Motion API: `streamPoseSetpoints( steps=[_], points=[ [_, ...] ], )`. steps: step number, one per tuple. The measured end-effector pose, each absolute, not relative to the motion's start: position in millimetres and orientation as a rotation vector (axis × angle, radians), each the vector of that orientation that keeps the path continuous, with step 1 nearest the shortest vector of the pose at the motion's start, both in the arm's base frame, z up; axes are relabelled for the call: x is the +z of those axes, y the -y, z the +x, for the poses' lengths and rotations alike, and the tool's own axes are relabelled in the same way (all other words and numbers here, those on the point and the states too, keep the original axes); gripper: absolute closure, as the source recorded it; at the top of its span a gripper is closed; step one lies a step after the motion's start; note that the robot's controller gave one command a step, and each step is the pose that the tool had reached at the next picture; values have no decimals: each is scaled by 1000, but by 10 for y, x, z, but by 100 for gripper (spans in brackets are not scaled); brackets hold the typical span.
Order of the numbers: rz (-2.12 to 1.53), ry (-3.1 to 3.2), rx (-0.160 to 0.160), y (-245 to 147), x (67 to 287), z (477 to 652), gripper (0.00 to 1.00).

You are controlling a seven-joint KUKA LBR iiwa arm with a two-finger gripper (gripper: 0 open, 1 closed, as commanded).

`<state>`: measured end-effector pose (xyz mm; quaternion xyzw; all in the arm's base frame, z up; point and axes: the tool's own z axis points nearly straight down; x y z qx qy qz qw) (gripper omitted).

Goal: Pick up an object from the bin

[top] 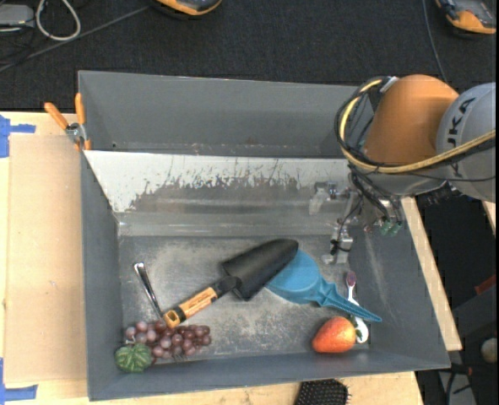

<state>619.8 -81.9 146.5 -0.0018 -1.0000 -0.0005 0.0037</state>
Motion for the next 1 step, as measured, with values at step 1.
streamPoseSetpoints(
  steps=[1],
  points=[
    [-3, 3141, -1, 814, 1515, 6213, 0]
  ],
)
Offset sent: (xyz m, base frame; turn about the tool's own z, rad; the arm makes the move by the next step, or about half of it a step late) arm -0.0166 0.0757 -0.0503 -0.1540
